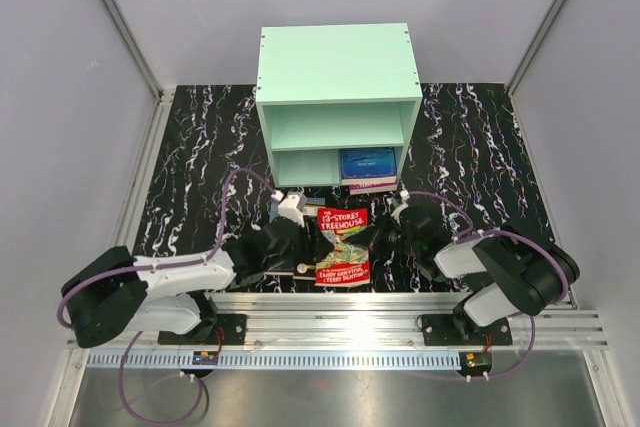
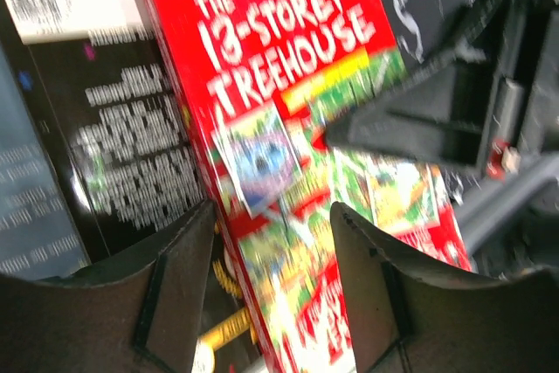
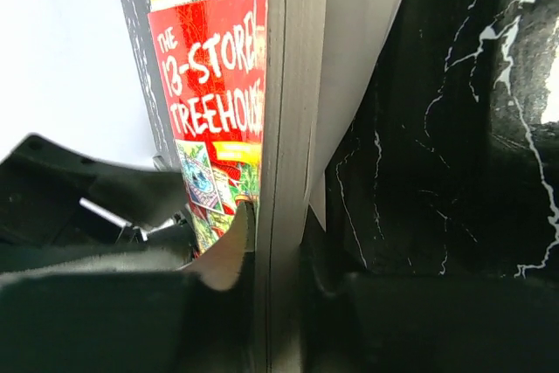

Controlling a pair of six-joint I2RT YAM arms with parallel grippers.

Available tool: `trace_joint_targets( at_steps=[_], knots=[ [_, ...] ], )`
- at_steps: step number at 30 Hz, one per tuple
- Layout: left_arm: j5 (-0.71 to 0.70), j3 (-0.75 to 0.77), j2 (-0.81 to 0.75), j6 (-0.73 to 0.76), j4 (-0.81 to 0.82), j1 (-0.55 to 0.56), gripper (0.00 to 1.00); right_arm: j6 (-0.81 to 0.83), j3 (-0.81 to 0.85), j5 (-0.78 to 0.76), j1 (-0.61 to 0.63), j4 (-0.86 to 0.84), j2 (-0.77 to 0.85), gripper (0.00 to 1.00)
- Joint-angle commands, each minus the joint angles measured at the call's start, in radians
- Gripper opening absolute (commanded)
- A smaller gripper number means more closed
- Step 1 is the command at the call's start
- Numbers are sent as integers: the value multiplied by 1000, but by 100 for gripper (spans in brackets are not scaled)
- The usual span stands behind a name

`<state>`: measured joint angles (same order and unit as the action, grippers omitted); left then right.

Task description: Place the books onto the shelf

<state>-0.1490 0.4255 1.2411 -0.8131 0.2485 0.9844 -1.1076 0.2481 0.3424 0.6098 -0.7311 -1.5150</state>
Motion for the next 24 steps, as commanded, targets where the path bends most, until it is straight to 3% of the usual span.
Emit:
trace_joint_targets(
  at_steps=[1, 6, 9, 12, 14, 18, 24],
  knots=[
    [192, 2, -112, -69, -56, 37, 56, 38, -59, -109, 24, 205, -28, 2],
    [152, 6, -212, -40, -167, 20, 52, 22, -81, -106, 25, 326, 155, 0],
    [155, -8, -267, -37, -192, 10, 60, 29, -55, -147, 27, 556, 405, 0],
    [158, -34, -333, -52, -175, 4, 65, 49, 22, -236, 25, 928, 779, 0],
    [160, -51, -350, -69, -163, -3, 66, 54, 91, -301, 27, 1031, 887, 0],
    [201, -77, -347, -106, -62, -7, 67, 66, 178, -322, 24, 1171, 963, 0],
    [273, -41, -235, -159, 110, -3, 65, 42, 215, -304, 25, 1155, 970, 0]
  ],
)
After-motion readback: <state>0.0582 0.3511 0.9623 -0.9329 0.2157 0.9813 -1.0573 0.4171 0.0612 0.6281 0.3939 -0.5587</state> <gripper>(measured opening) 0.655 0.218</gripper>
